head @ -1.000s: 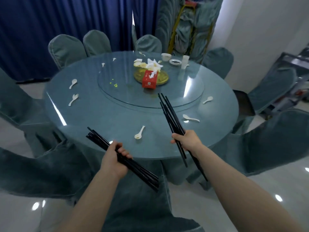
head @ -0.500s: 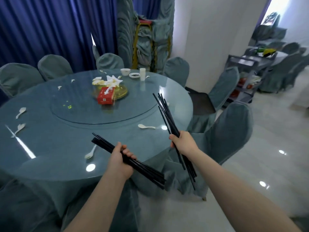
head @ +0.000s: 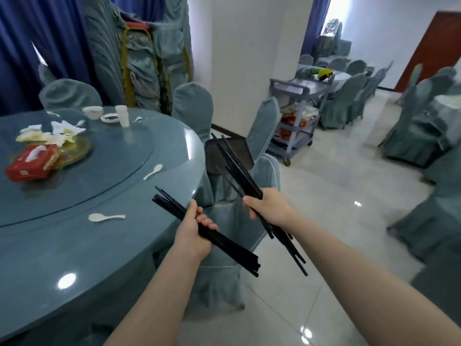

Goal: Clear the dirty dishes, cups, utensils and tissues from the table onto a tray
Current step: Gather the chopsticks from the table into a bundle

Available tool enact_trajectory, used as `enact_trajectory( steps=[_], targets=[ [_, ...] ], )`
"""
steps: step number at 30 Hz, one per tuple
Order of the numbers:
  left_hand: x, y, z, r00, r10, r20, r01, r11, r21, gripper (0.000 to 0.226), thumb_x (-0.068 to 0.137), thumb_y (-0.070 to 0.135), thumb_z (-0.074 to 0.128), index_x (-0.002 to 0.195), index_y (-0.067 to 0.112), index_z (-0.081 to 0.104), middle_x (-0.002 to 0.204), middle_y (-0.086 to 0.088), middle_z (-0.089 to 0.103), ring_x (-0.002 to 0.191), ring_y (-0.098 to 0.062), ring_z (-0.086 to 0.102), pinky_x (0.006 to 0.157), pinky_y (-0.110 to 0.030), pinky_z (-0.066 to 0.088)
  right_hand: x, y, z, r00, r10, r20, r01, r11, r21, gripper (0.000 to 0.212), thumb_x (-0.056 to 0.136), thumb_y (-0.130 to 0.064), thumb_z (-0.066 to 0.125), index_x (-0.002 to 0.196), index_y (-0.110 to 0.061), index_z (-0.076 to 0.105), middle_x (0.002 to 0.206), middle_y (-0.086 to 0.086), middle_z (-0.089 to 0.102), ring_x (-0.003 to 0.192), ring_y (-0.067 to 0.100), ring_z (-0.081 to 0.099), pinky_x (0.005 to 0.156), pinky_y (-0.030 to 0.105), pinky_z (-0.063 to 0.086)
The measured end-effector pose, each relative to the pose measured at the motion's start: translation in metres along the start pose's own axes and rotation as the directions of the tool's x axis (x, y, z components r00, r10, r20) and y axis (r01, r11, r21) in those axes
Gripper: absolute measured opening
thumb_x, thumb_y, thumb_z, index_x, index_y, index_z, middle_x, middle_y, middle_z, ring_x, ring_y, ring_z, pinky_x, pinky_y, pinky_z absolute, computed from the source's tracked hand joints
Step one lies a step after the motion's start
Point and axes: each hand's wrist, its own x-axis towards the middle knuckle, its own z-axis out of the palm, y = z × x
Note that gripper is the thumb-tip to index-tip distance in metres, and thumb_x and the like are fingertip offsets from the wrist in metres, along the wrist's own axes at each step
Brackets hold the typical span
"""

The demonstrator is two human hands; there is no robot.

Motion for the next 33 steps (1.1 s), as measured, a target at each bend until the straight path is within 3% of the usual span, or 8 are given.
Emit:
enact_trajectory(
  steps=[4,8,15,19,24,26,30,33],
  targets=[
    [0.033,-0.031,0.053,0.999,-0.024,-0.022,0.025,0.997,0.069,0.032,0.087,0.038,0.065,0.069,0.015,0.054,0.04,0.008,0.034,0.032,-0.005,0.034,0.036,-0.015,0.034,0.022,0.028,-0.04,1.0,0.006,-0.01,-0.006,1.0,-0.028,0.04,0.089,-0.035,0.057,0.056,-0.015,0.061,0.049,-0.008,0.062,0.045,0.003,0.054,0.049,0.012,0.042],
    [0.082,-0.062,0.113,0.999,-0.044,-0.001,0.043,0.991,0.127,0.028,0.096,0.036,0.052,0.081,0.014,0.061,0.039,0.009,0.035,0.032,-0.004,0.035,0.038,-0.017,0.034,0.056,0.049,-0.083,0.999,0.034,-0.006,-0.034,0.997,-0.065,0.039,0.091,-0.035,0.056,0.06,-0.013,0.065,0.056,-0.001,0.066,0.054,0.009,0.059,0.06,0.021,0.047],
    [0.183,-0.116,0.229,0.982,-0.154,0.11,0.142,0.984,0.109,0.037,0.097,0.044,0.045,0.08,0.014,0.057,0.053,0.003,0.034,0.041,-0.007,0.032,0.042,-0.018,0.035,0.141,0.089,-0.161,0.998,0.067,-0.021,-0.07,0.985,-0.159,0.035,0.089,-0.037,0.056,0.061,-0.02,0.068,0.053,-0.006,0.065,0.04,-0.002,0.048,0.045,0.009,0.035],
    [0.234,-0.137,0.282,0.981,-0.162,0.105,0.148,0.98,0.133,0.036,0.097,0.045,0.046,0.08,0.015,0.056,0.068,0.002,0.045,0.052,-0.009,0.036,0.042,-0.019,0.039,0.187,0.118,-0.201,0.995,0.097,-0.031,-0.101,0.977,-0.189,0.035,0.088,-0.04,0.054,0.059,-0.023,0.064,0.053,-0.007,0.065,0.042,-0.001,0.048,0.054,0.02,0.039],
    [0.289,-0.168,0.337,0.983,-0.164,0.083,0.145,0.969,0.199,0.038,0.096,0.045,0.047,0.093,0.01,0.059,0.086,-0.009,0.064,0.073,-0.024,0.061,0.079,-0.04,0.053,0.249,0.167,-0.243,0.993,0.113,0.026,-0.104,0.965,-0.24,0.036,0.089,-0.04,0.051,0.073,-0.012,0.065,0.047,-0.007,0.06,0.038,0.001,0.045,0.052,0.023,0.037],
    [0.315,-0.183,0.361,0.985,-0.161,0.063,0.149,0.976,0.16,0.037,0.096,0.044,0.047,0.094,0.009,0.059,0.098,-0.013,0.066,0.086,-0.03,0.064,0.096,-0.049,0.048,0.282,0.186,-0.262,0.991,0.112,0.074,-0.089,0.962,-0.259,0.032,0.091,-0.041,0.05,0.073,-0.016,0.061,0.046,-0.008,0.058,0.037,0.001,0.045,0.051,0.023,0.037],
    [0.371,-0.205,0.403,0.986,-0.152,0.073,0.141,0.98,0.138,0.05,0.096,0.052,0.041,0.111,0.009,0.061,0.104,-0.013,0.066,0.092,-0.029,0.063,0.094,-0.046,0.045,0.355,0.224,-0.301,0.974,0.097,0.205,-0.029,0.95,-0.31,0.033,0.093,-0.044,0.048,0.073,-0.019,0.06,0.047,-0.009,0.057,0.04,0.003,0.049,0.051,0.023,0.04],
    [0.413,-0.215,0.433,0.995,-0.068,0.069,0.069,0.998,-0.012,0.053,0.098,0.05,0.039,0.125,0.007,0.055,0.101,-0.01,0.065,0.096,-0.03,0.061,0.097,-0.049,0.045,0.411,0.242,-0.325,0.942,0.08,0.325,0.051,0.925,-0.377,0.036,0.093,-0.049,0.047,0.078,-0.019,0.06,0.054,-0.009,0.059,0.047,0.008,0.053,0.046,0.021,0.04]
  ],
)
